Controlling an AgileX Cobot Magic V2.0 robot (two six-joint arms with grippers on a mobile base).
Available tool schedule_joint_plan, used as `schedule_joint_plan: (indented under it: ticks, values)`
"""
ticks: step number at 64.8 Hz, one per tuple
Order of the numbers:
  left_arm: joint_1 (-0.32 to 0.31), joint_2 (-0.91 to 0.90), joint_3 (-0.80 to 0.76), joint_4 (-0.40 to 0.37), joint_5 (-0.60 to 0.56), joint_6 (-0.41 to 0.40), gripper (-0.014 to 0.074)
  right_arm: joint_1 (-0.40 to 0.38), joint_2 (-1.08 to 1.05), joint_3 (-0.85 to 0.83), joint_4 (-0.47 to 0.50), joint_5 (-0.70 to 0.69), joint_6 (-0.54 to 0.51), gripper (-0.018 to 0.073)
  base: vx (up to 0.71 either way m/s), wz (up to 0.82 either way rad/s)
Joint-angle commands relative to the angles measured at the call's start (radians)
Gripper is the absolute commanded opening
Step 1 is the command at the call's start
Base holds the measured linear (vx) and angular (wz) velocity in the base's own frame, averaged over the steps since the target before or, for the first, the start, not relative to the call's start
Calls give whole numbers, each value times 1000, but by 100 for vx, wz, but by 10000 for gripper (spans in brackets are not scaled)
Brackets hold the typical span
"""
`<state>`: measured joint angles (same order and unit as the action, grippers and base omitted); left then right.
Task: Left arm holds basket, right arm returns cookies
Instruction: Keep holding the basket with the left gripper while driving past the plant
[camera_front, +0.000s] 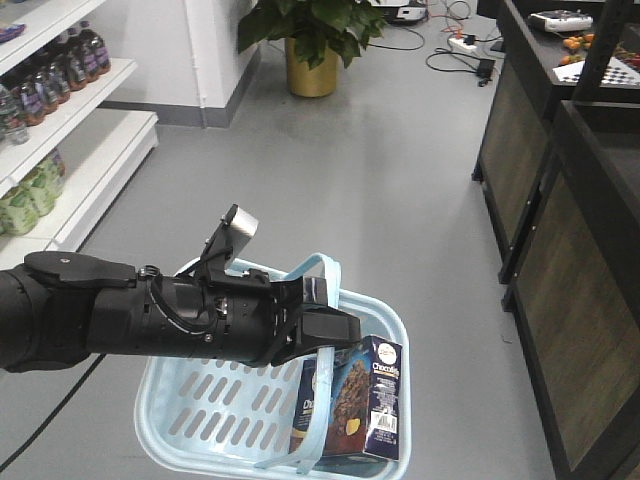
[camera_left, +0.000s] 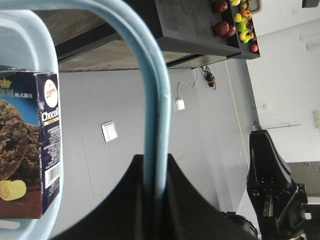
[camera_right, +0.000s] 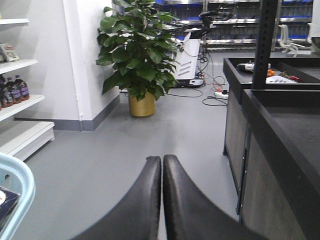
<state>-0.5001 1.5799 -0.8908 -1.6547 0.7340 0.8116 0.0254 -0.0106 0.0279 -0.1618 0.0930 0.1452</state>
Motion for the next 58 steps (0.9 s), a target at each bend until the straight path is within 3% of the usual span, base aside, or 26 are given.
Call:
schedule_joint_plan:
  ticks: [1,58]
  values:
    - [-7,-51,-31,-61,48,12,-6,-3,-12,3,-7,-74,2,-8,21,-21]
    - [-7,-51,-31,-61,48,12,-6,-3,-12,3,-7,-74,2,-8,28,-4]
